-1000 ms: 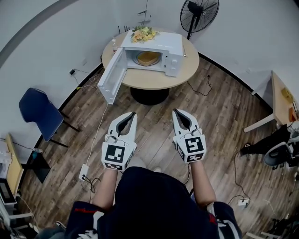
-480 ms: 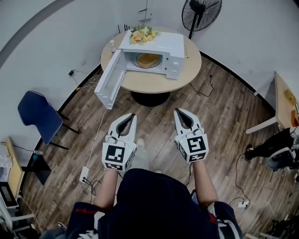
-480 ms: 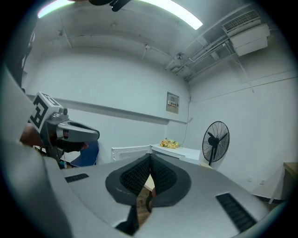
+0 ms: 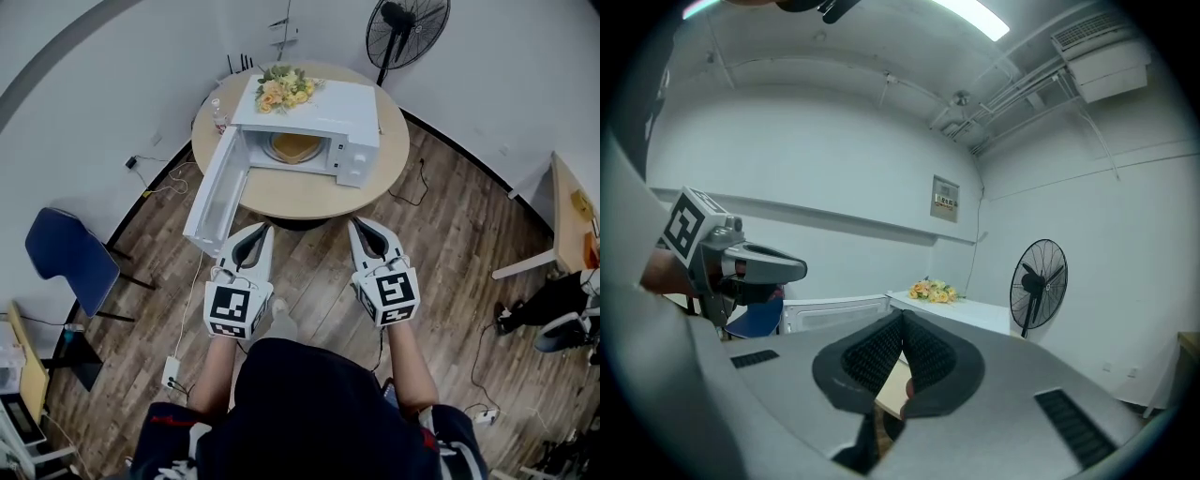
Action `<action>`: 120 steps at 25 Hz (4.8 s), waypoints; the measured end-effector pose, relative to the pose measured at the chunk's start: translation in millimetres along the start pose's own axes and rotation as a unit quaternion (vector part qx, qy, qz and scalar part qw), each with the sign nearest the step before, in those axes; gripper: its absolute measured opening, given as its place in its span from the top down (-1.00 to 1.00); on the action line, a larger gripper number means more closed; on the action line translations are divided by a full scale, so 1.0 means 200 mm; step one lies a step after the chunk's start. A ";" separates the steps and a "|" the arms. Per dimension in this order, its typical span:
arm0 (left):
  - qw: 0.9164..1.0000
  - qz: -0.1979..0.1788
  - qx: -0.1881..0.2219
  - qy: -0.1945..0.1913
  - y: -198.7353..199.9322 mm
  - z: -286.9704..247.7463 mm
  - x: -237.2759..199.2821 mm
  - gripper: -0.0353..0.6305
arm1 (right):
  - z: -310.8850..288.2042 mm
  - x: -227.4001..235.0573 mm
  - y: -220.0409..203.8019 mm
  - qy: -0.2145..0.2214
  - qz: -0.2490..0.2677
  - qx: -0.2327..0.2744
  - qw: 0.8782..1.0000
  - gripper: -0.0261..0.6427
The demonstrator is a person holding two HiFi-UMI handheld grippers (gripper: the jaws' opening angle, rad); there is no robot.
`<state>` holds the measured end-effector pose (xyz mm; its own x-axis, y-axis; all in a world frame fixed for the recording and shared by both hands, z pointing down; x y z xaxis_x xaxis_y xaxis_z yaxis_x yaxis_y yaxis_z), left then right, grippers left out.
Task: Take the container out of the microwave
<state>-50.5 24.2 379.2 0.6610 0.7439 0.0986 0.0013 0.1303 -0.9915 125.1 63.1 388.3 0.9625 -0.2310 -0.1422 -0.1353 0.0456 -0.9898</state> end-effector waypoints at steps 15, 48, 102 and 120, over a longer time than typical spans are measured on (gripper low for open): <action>0.998 0.021 -0.011 -0.066 -0.11 -0.60 -0.54 0.85 | -0.75 0.22 0.00 -0.027 -0.003 -0.018 0.999 0.90; 0.991 0.014 -0.124 -0.038 -0.50 -1.26 -0.43 0.85 | -1.16 0.75 -0.27 0.097 -0.059 -0.053 0.992 0.90; 0.964 0.121 -0.228 0.066 -0.97 -0.68 -0.65 0.85 | -1.89 0.09 -1.41 0.321 0.347 -0.333 0.816 0.42; 0.966 0.121 -0.219 0.059 -0.93 -0.69 -0.66 0.85 | -1.81 0.05 -1.37 0.343 0.352 -0.336 0.803 0.80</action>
<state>-33.6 -188.6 538.6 0.7626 0.6346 -0.1253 0.1363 -0.3470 -0.9279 86.7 -303.5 653.7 0.2666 -0.8698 -0.4153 -0.9077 -0.0817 -0.4116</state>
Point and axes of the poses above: the fingertips, and each gripper's own axes: z backward along the fingers, x to its right, y out of its top, the point moved 3 cm from there along z, backward along the fingers, and after that the axes turned 9 degrees about x, right-handed, at the moved point
